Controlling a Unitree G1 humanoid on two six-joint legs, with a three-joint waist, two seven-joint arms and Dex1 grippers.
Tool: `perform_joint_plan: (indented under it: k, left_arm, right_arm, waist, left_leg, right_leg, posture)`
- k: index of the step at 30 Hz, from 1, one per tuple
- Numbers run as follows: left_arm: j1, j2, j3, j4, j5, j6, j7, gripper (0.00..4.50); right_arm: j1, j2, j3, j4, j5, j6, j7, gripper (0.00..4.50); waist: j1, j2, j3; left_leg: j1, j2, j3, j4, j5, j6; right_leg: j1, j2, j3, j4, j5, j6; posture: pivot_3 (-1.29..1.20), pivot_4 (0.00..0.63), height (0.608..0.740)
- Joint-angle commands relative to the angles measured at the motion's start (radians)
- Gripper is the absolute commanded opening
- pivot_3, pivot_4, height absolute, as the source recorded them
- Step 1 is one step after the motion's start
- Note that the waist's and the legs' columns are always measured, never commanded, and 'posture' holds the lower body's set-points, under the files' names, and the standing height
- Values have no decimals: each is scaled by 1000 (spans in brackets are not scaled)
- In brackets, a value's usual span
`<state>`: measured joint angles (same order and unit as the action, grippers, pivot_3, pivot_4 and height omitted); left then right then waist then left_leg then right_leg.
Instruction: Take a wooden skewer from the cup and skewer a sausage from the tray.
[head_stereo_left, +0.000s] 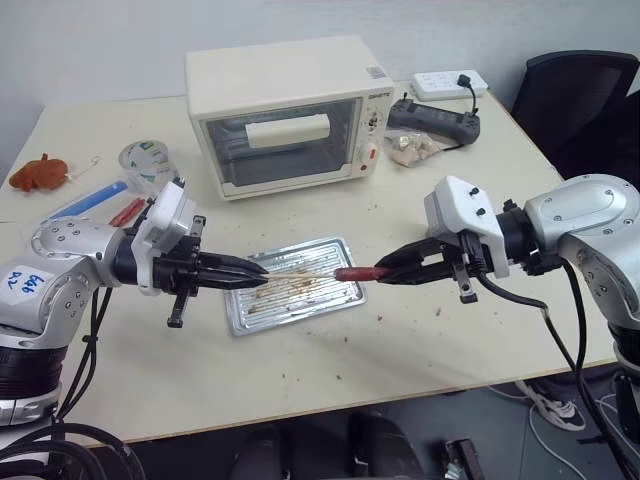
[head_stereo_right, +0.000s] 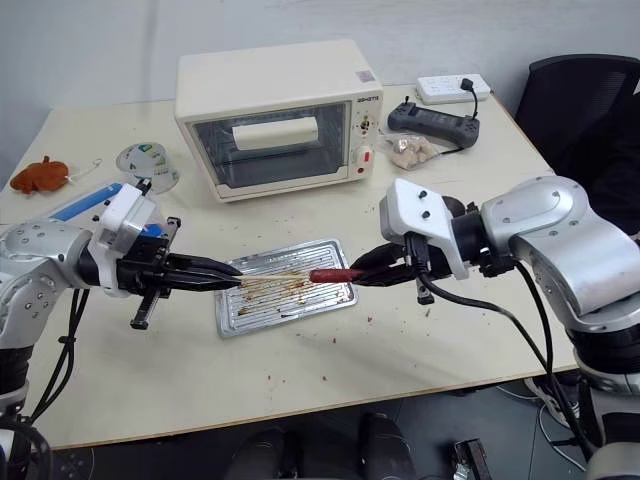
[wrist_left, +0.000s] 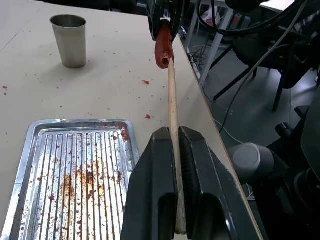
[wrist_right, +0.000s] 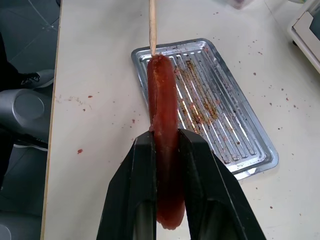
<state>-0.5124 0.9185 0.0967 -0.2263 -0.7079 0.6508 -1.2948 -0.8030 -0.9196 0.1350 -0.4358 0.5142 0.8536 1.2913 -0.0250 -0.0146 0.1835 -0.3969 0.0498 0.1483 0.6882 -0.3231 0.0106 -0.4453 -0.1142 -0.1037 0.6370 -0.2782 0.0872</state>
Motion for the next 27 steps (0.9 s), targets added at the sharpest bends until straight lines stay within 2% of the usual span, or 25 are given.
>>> perform_joint_plan:
  k: [1, 21, 27]
  left_arm:
    - [-20, 10, 6, -1, 5, -20, -14, 0]
    - [-49, -6, -15, 17, 23, -33, -24, 0]
    - [-44, 17, 1, 41, 34, -48, -37, 0]
  right_arm:
    - [-10, -31, -31, -35, 21, -10, -2, 655]
    - [-9, -42, -42, -46, 56, -6, -35, 655]
    - [19, -69, -56, -47, 63, -16, -39, 655]
  waist:
    - [0, 0, 0]
    - [0, 0, 0]
    - [1, 0, 0]
  left_leg:
    - [0, 0, 0, 0, 0, 0]
    - [0, 0, 0, 0, 0, 0]
    - [0, 0, 0, 1, 0, 0]
  right_leg:
    - [0, 0, 0, 0, 0, 0]
    - [0, 0, 0, 0, 0, 0]
    - [0, 0, 0, 0, 0, 0]
  posture:
    - [0, 150, 740]
    - [0, 150, 740]
    - [0, 150, 740]
